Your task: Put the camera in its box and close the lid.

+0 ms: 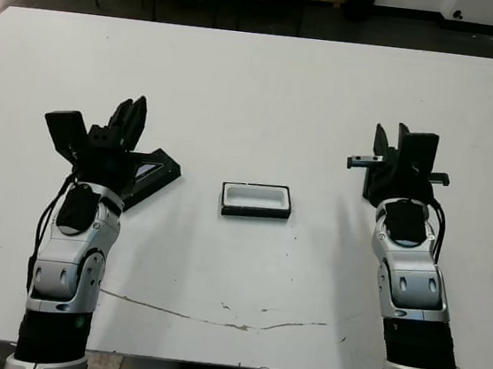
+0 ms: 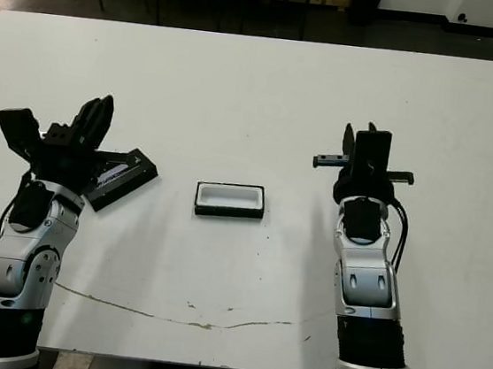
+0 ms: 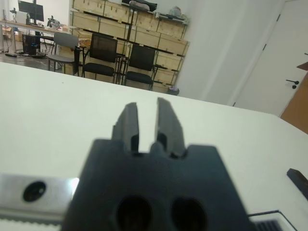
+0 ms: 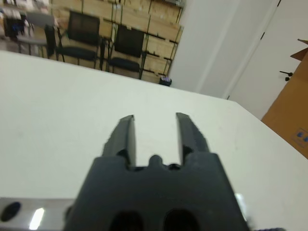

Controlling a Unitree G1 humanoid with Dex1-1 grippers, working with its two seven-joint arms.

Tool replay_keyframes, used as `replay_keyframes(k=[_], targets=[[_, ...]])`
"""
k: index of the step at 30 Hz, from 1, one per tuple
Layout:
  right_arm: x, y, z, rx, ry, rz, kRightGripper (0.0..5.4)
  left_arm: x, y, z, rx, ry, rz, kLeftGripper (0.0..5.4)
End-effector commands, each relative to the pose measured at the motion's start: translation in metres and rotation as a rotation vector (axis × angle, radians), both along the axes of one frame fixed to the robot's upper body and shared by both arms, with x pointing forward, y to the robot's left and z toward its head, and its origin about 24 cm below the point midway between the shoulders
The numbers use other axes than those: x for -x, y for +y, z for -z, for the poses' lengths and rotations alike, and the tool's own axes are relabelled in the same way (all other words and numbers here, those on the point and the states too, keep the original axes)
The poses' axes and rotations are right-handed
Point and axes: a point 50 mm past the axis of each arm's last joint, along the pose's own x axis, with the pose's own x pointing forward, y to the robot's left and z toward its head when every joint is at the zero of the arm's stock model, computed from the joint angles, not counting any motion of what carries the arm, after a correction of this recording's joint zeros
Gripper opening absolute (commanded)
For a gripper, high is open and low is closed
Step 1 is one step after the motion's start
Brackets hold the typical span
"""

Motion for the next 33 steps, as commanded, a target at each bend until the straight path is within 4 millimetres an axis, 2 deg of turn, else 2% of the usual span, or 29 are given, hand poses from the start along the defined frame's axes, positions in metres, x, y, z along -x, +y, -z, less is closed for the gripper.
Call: replay_keyframes(k=[1, 8, 17, 26, 33], targets=[[-0.003, -0.005, 0.006, 0.021, 0.084, 0.024, 1.90, 0.002, 0.001, 0.009, -0.028, 0.045, 0.001, 0.00], [-0.012, -0.006, 0.011, -0.022, 0.152, 0.053, 3.42, 0.003, 0.002, 0.011, -0.034, 0.044, 0.010, 0.00], [-0.022, -0.012, 0.016, -0.178, 0.239, 0.089, 5.39, 0.004, 0.001, 0.012, -0.032, 0.051, 0.021, 0.00], [-0.024, -0.018, 0.023, -0.343, 0.270, 0.107, 5.39, 0.005, 0.001, 0.013, -0.033, 0.061, 0.024, 0.00], [-0.023, -0.017, 0.032, -0.350, 0.286, 0.136, 5.39, 0.007, 0.001, 0.014, -0.040, 0.068, 0.023, 0.00]])
